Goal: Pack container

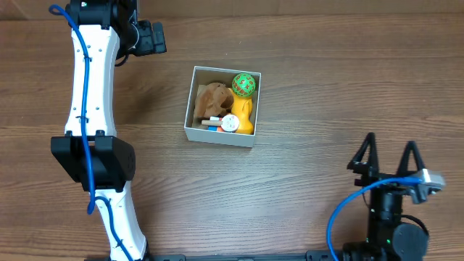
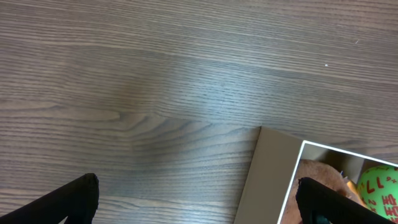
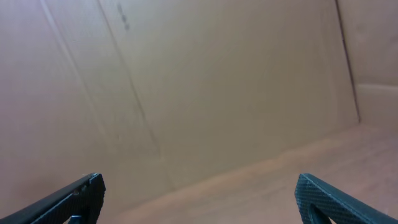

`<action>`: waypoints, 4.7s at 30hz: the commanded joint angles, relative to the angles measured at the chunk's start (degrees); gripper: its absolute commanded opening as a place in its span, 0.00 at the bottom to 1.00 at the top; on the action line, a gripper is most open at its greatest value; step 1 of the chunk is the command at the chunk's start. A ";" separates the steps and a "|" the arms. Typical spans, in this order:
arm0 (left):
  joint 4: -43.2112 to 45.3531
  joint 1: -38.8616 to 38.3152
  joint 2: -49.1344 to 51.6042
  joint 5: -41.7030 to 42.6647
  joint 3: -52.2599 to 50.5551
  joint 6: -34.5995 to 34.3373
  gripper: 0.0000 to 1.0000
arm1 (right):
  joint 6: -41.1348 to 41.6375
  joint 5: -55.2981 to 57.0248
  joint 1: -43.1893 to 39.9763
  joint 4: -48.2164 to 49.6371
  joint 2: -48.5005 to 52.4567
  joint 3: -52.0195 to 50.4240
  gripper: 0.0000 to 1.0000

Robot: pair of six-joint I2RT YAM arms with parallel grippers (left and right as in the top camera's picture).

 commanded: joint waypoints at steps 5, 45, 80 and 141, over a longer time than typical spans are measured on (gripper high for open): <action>0.09 -0.39 -0.57 -0.17 0.68 -0.96 1.00 | 0.02 -1.40 -0.33 2.16 -1.36 -5.60 1.00; 0.09 -0.39 -0.57 -0.17 0.68 -0.96 1.00 | -5.11 -8.96 -3.89 -3.06 -1.36 -11.19 1.00; 0.48 -15.08 -30.05 -6.25 0.55 -0.96 1.00 | -5.11 -8.96 -3.89 -3.06 -1.36 -11.19 1.00; 80.52 0.04 -127.01 4.37 -135.56 -0.70 1.00 | -5.11 -8.96 -3.89 -3.06 -1.36 -11.19 1.00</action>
